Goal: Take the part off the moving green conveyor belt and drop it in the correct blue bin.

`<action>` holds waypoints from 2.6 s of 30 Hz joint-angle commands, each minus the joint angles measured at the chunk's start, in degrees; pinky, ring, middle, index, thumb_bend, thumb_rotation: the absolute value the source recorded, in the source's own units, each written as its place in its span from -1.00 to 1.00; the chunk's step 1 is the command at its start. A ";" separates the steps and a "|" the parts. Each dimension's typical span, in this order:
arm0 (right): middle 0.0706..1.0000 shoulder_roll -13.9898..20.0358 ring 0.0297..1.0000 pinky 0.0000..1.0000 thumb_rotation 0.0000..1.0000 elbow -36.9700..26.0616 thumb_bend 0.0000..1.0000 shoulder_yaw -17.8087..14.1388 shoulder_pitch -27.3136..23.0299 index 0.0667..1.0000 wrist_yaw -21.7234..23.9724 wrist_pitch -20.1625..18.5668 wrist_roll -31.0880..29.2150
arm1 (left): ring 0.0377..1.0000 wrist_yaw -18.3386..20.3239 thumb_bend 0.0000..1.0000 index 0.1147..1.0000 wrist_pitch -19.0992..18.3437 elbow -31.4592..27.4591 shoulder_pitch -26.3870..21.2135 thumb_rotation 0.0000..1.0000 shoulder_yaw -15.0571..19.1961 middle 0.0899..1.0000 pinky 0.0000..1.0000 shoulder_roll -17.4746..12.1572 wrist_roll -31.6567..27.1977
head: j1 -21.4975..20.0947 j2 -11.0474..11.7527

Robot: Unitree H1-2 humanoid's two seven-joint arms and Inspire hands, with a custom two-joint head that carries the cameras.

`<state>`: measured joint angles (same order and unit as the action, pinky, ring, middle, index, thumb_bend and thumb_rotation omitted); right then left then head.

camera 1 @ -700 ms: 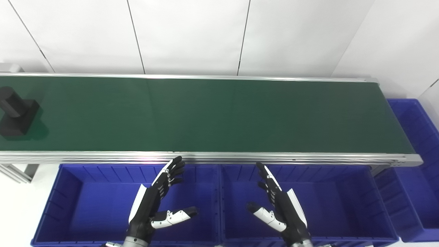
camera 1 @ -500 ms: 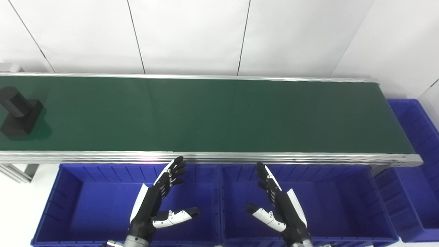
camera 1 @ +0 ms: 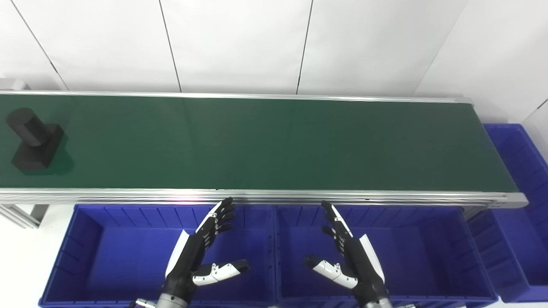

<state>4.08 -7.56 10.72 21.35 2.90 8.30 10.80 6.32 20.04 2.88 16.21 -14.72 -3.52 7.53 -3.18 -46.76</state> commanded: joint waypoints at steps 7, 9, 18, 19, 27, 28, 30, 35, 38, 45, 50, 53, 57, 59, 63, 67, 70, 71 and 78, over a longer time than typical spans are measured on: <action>0.98 1.13 0.97 0.85 0.16 -1.23 0.63 -1.01 -0.02 0.95 0.89 0.29 -2.42 | 0.75 -0.59 0.55 0.80 1.98 -0.61 -0.41 -0.05 -0.77 0.79 0.66 1.48 1.55 | 1.84 0.27; 0.97 1.10 0.96 0.85 0.16 -1.61 0.63 -1.06 0.15 0.95 0.98 -0.27 -2.70 | 0.74 -0.82 0.57 0.80 1.62 -0.79 -0.31 -0.02 -0.78 0.78 0.65 1.48 2.25 | 1.52 0.34; 0.98 0.96 0.95 0.82 0.18 -0.80 0.66 -0.88 -0.05 0.96 0.81 0.26 -1.87 | 0.74 -0.69 0.56 0.81 2.01 -0.64 -0.32 -0.04 -0.59 0.78 0.65 1.36 1.57 | 0.64 0.89; 0.98 0.91 0.96 0.81 0.18 -0.60 0.66 -0.87 -0.11 0.96 0.82 0.45 -1.94 | 0.74 -0.66 0.55 0.81 2.25 -0.48 -0.39 -0.05 -0.57 0.78 0.65 1.30 1.46 | 0.45 0.93; 0.98 0.40 0.95 0.82 0.16 -0.07 0.66 -0.60 -0.20 0.95 0.61 1.10 -1.52 | 0.76 -0.19 0.54 0.82 1.17 -1.12 -0.21 -0.06 -0.33 0.81 0.69 0.74 1.00 | -2.27 1.40; 0.99 0.34 0.95 0.81 0.17 -0.06 0.67 -0.56 -0.20 0.95 0.57 1.10 -1.36 | 0.76 -0.22 0.54 0.82 1.32 -1.03 -0.22 -0.05 -0.28 0.81 0.69 0.70 0.98 | -2.42 1.41; 1.00 0.15 0.96 0.80 0.17 0.00 0.67 -0.43 -0.19 0.95 0.40 1.19 -0.94 | 0.76 -0.19 0.54 0.82 1.36 -1.00 -0.24 -0.04 -0.14 0.81 0.70 0.53 0.97 | -3.40 1.39; 0.97 -0.32 0.95 0.87 0.15 0.29 0.66 -0.16 -0.18 0.95 0.09 1.62 -0.52 | 0.76 -0.11 0.50 0.83 2.60 -0.73 -0.28 -0.05 0.09 0.82 0.69 0.24 0.47 | -4.40 1.39; 0.95 -0.69 0.95 0.90 0.18 0.12 0.68 0.12 -0.10 0.96 -0.09 1.17 0.09 | 0.77 -0.11 0.50 0.82 2.67 -0.66 -0.22 -0.04 0.32 0.82 0.70 -0.04 0.11 | -6.86 1.38; 0.93 -1.25 0.93 0.85 0.22 -0.07 0.66 0.79 -0.06 0.96 -0.58 1.08 1.47 | 0.77 0.33 0.43 0.82 1.16 -2.30 0.25 -0.09 0.77 0.80 0.69 -0.75 -0.36 | -7.72 0.82; 0.92 -0.95 0.93 0.86 0.24 -0.63 0.65 0.61 -0.01 0.98 -0.17 0.75 1.11 | 0.77 0.69 0.42 0.82 1.25 -2.38 0.34 -0.16 0.52 0.81 0.68 -0.46 -1.20 | -5.15 0.58; 0.94 -0.81 0.95 0.88 0.22 -0.81 0.65 0.45 0.06 0.97 0.01 0.64 0.61 | 0.75 0.38 0.44 0.82 1.46 -2.31 0.19 -0.13 0.44 0.80 0.67 -0.25 -0.43 | -5.27 0.54; 0.93 -0.76 0.94 0.88 0.19 -0.88 0.65 0.35 0.06 0.97 -0.02 0.79 0.34 | 0.76 0.39 0.49 0.81 0.52 -2.56 0.25 -0.10 0.49 0.80 0.68 0.01 -0.48 | -5.30 0.55; 0.94 -0.65 0.94 0.88 0.20 -1.05 0.66 0.34 0.05 0.97 0.05 0.30 0.50 | 0.76 0.45 0.50 0.81 0.32 -2.62 0.22 -0.10 0.50 0.80 0.69 0.03 -0.36 | -5.23 0.59; 0.96 -0.49 0.95 0.88 0.21 -1.13 0.67 0.33 0.05 0.97 0.13 0.10 0.49 | 0.76 0.09 0.53 0.79 0.80 -2.17 0.26 -0.08 0.59 0.79 0.70 0.32 -0.14 | -5.17 0.61; 0.96 -0.39 0.94 0.86 0.22 -0.80 0.69 0.28 -0.05 0.96 0.01 0.35 0.58 | 0.76 -0.05 0.53 0.79 1.25 -2.21 0.31 0.00 0.49 0.79 0.67 0.21 0.92 | -4.92 0.55; 0.97 -0.37 0.94 0.83 0.23 -0.75 0.68 0.31 -0.10 0.96 -0.08 0.36 0.85 | 0.75 -0.02 0.50 0.78 1.20 -2.48 0.39 0.09 0.50 0.79 0.65 0.19 1.28 | -4.82 0.54; 0.98 -0.43 0.94 0.83 0.24 -0.74 0.68 0.31 -0.10 0.96 -0.17 0.31 0.96 | 0.75 -0.02 0.50 0.78 1.21 -2.47 0.43 0.10 0.55 0.79 0.65 0.15 1.31 | -4.92 0.55; 0.97 -0.57 0.95 0.85 0.23 -0.91 0.69 0.33 -0.09 0.96 0.05 0.02 0.59 | 0.74 0.04 0.45 0.78 1.42 -2.45 0.38 0.19 0.77 0.78 0.63 0.01 1.28 | -5.06 0.51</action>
<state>3.79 -6.58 11.22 21.43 2.95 8.24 11.99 6.52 19.81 2.13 16.75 -14.03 -3.38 8.94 -8.26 -46.14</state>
